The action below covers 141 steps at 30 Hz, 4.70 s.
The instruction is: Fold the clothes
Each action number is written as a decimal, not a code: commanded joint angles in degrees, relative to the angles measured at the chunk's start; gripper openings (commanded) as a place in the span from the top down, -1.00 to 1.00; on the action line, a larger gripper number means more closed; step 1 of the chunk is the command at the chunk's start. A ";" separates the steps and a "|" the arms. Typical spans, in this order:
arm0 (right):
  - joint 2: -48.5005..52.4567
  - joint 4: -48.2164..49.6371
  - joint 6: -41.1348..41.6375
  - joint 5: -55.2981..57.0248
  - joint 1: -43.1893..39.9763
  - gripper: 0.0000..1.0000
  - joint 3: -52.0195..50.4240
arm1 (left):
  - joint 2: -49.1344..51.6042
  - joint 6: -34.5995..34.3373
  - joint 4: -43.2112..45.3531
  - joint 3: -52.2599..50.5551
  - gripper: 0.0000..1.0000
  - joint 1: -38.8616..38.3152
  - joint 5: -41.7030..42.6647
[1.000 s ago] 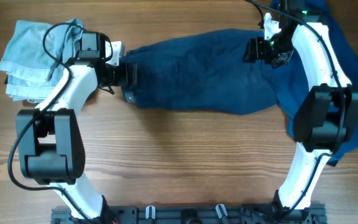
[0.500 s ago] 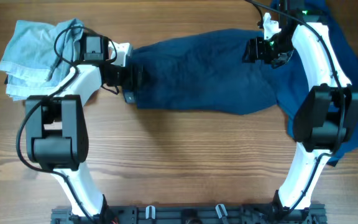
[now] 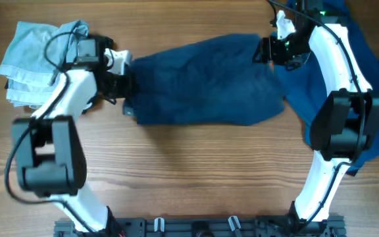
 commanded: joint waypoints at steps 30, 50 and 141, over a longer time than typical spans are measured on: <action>15.32 13.38 2.27 -9.29 8.50 0.91 -10.99 | -6.45 -3.19 1.14 7.72 0.92 -2.47 3.26; 15.21 19.93 3.58 -13.90 7.98 0.91 -17.84 | 2.01 -12.28 33.86 7.72 0.92 -38.01 -10.97; 0.83 47.06 30.53 8.66 8.07 0.91 -15.98 | -20.28 -10.12 2.05 7.78 -0.99 -13.64 -11.85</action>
